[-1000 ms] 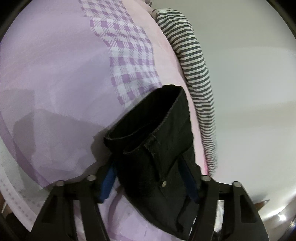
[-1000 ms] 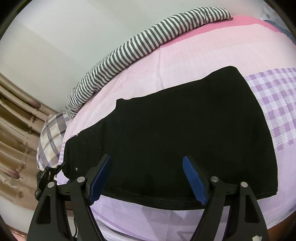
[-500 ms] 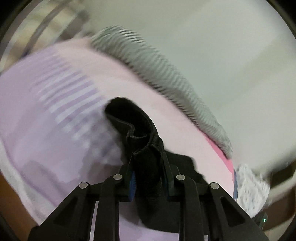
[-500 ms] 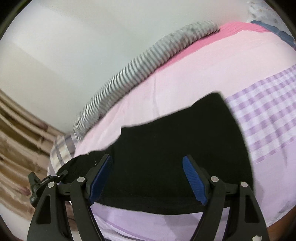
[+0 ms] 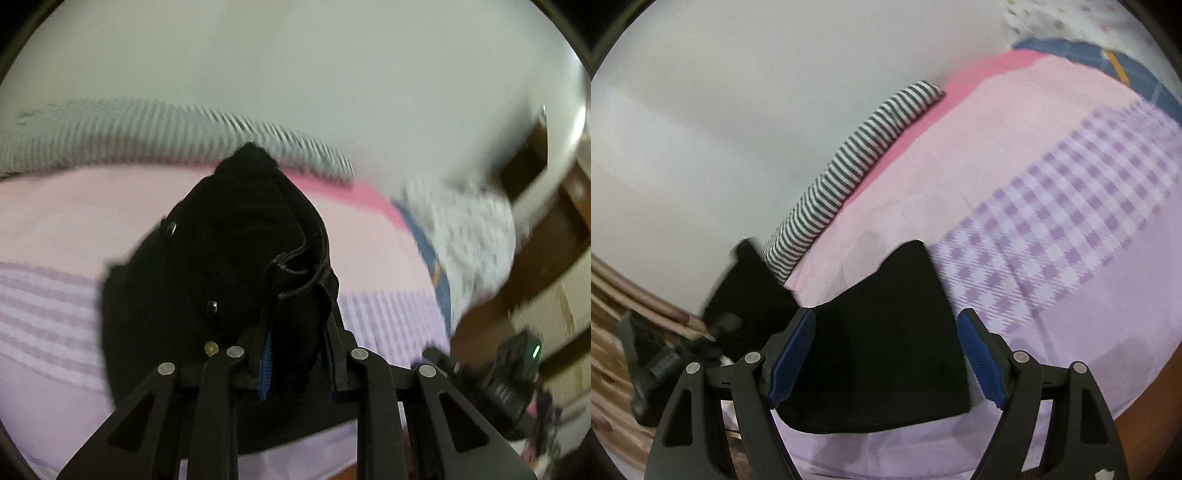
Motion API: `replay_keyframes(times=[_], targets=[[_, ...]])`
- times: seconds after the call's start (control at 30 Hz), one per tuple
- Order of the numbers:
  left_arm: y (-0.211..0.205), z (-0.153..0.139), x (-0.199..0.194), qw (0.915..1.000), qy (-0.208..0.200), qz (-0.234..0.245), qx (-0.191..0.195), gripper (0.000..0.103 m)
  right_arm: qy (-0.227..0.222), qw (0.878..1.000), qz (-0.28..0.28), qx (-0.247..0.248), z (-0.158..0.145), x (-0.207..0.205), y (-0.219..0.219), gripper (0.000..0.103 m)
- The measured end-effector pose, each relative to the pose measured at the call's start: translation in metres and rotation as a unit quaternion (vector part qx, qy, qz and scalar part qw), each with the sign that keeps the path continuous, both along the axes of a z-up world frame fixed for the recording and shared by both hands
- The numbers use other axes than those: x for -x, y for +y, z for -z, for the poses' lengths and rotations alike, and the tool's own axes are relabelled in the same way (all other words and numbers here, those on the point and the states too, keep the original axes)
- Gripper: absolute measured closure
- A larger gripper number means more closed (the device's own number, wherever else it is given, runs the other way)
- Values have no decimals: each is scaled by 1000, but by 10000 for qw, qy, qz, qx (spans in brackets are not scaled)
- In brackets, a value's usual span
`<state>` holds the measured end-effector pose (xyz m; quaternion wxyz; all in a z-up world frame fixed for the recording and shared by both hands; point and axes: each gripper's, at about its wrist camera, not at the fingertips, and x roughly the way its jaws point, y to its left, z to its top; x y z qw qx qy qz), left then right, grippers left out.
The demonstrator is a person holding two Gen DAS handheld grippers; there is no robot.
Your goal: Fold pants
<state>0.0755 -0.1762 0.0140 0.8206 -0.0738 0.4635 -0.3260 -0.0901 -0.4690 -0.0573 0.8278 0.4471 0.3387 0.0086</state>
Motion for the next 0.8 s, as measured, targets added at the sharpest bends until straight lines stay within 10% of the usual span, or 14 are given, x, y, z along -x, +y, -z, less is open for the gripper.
replay_keyframes(times=[0.33,0.63,0.8], targets=[[-62,68,42,9915,-73,669,-1113,77,175,9995,-213,-166,25,-6,-9,25],[-23,60,55,9878,550,1318,-621,65,81,9866,-1206,-1096,47,-48,16,25],[23,45,43,9946,575,789,-341,65,332,9820,-1511,-1087,59,-68,27,26]])
